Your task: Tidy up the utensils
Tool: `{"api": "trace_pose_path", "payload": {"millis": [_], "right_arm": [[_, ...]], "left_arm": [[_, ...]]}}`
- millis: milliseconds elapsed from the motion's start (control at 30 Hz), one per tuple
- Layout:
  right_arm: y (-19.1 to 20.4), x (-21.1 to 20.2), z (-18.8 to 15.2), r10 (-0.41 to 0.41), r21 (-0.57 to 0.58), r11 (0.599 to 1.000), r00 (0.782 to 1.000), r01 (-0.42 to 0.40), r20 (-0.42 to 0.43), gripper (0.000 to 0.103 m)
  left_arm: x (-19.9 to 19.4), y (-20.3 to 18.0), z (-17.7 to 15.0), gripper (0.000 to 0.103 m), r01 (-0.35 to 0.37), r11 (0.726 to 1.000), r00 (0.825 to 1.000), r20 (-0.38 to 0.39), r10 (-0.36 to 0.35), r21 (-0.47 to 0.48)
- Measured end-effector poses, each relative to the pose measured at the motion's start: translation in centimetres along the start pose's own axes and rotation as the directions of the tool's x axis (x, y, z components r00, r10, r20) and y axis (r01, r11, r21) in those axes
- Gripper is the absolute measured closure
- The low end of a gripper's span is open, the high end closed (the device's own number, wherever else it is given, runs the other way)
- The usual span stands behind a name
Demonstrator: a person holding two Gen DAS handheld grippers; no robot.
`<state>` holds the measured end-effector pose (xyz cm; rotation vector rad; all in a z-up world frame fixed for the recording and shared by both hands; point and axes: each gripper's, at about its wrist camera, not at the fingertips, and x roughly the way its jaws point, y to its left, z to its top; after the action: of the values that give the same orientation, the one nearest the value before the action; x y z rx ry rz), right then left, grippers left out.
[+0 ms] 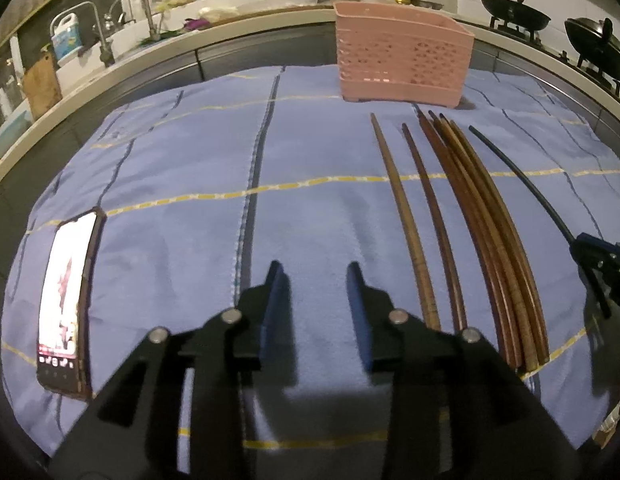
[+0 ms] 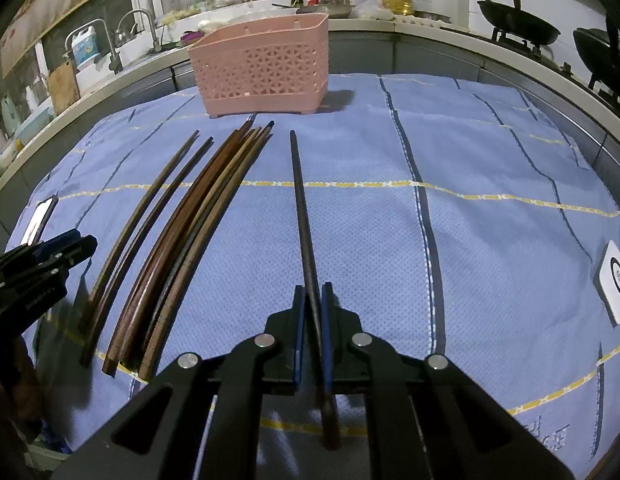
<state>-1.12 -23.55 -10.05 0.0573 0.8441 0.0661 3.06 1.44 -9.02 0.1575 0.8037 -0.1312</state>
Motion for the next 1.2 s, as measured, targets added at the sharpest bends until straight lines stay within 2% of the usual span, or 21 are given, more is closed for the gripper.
{"api": "trace_pose_path", "payload": {"millis": [167, 267, 333, 400, 700, 833, 933, 1067, 1200], "right_arm": [[-0.23, 0.02, 0.05, 0.014, 0.024, 1.000, 1.000, -0.014, 0.012, 0.093], [-0.14, -0.01, 0.04, 0.022, 0.023, 0.999, 1.000, -0.023, 0.018, 0.083], [0.07, -0.08, -0.05, 0.025, 0.016, 1.000, 0.999, -0.026, 0.021, 0.056], [0.12, -0.08, -0.14, 0.020, 0.019, 1.000, 1.000, -0.020, 0.024, 0.047], [-0.75, -0.48, 0.24, 0.014, 0.065, 0.998, 0.999, -0.016, 0.029, 0.047], [-0.71, -0.56, 0.25, 0.015, 0.060, 0.998, 0.999, -0.017, 0.031, 0.047], [-0.65, -0.50, 0.32, 0.018, 0.053, 0.998, 0.999, -0.019, 0.029, 0.047], [-0.71, -0.70, 0.61, 0.013, 0.047, 0.999, 0.999, -0.014, 0.036, 0.047], [-0.80, -0.81, 0.78, 0.011, 0.045, 0.999, 0.999, -0.013, 0.038, 0.047]], "left_arm": [[-0.04, 0.04, -0.05, 0.067, -0.006, 1.000, 1.000, 0.002, 0.006, -0.002], [-0.06, 0.09, -0.08, 0.065, -0.008, 1.000, 1.000, 0.004, 0.008, -0.002], [-0.05, 0.15, -0.06, 0.064, -0.010, 1.000, 1.000, 0.004, 0.010, -0.003], [-0.05, 0.16, -0.09, 0.064, -0.011, 1.000, 1.000, 0.004, 0.011, -0.003], [-0.02, 0.20, -0.09, 0.063, -0.013, 1.000, 1.000, 0.005, 0.013, -0.002], [-0.01, 0.28, -0.07, 0.055, -0.017, 1.000, 1.000, 0.002, 0.017, -0.007], [0.05, 0.38, -0.04, 0.054, -0.013, 1.000, 1.000, -0.001, 0.013, -0.010], [0.09, 0.52, 0.22, 0.054, 0.005, 1.000, 1.000, -0.014, -0.005, -0.009], [0.13, 0.87, 0.87, 0.054, 0.052, 0.998, 0.998, -0.020, -0.052, -0.034]]}}
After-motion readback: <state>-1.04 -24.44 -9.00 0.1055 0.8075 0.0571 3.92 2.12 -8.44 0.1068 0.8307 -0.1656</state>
